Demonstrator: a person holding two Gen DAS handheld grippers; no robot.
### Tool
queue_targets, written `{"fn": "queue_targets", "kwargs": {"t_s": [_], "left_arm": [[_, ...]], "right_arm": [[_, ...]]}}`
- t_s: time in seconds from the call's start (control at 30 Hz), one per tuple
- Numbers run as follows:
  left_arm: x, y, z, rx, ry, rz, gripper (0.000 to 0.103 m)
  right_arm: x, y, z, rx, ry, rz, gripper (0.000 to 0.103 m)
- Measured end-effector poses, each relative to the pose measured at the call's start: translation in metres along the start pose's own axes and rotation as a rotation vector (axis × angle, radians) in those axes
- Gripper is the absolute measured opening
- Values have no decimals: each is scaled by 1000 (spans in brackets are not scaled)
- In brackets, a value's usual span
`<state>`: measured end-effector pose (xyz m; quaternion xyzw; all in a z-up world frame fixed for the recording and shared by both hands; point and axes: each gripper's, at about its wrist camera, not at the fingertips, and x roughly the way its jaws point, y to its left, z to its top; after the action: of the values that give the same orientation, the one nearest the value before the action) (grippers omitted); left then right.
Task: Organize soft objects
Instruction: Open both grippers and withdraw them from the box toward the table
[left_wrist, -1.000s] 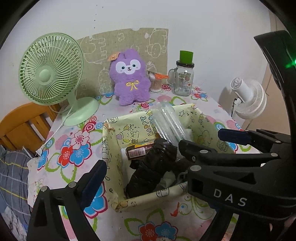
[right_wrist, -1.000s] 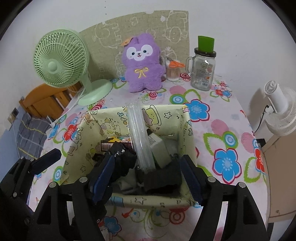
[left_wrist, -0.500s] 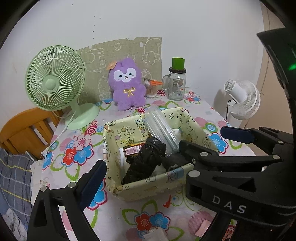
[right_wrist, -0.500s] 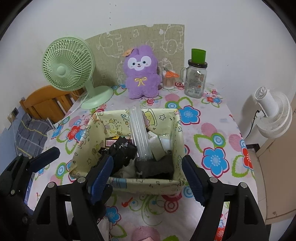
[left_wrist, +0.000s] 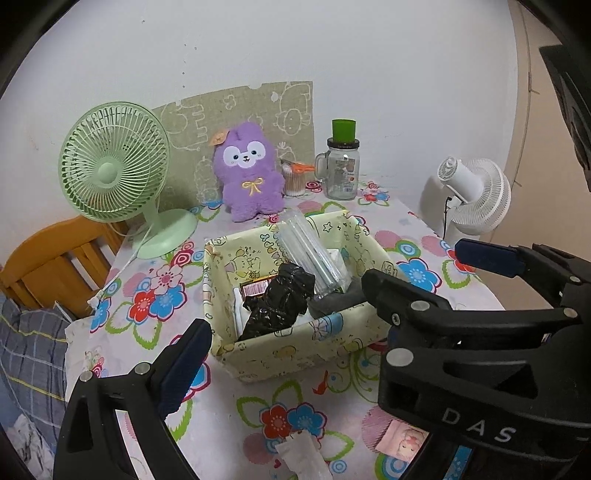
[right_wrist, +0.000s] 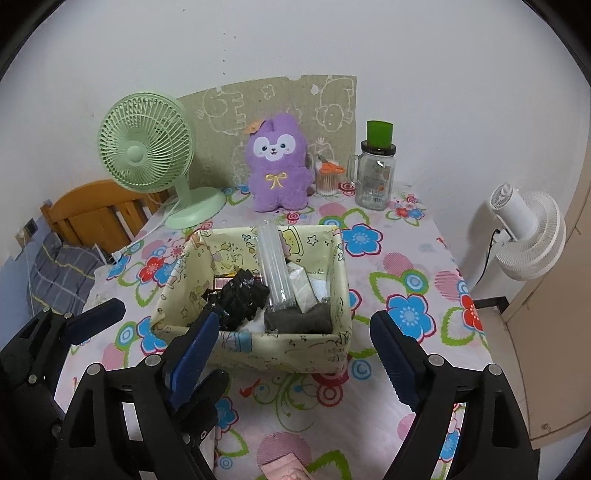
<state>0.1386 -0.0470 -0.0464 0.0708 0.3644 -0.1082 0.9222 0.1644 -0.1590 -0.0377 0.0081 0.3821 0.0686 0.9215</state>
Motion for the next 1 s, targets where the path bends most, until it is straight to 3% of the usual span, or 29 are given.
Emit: {"fn": "queue_targets", "kwargs": {"t_s": [0.43, 1.0], "left_arm": [[-25, -5, -13, 2, -25, -4, 97], [-44, -12, -36, -2, -30, -15, 98]], "right_arm": [[-35, 9, -16, -37, -59, -16, 93], [-59, 12, -41, -50, -91, -8, 94]]}}
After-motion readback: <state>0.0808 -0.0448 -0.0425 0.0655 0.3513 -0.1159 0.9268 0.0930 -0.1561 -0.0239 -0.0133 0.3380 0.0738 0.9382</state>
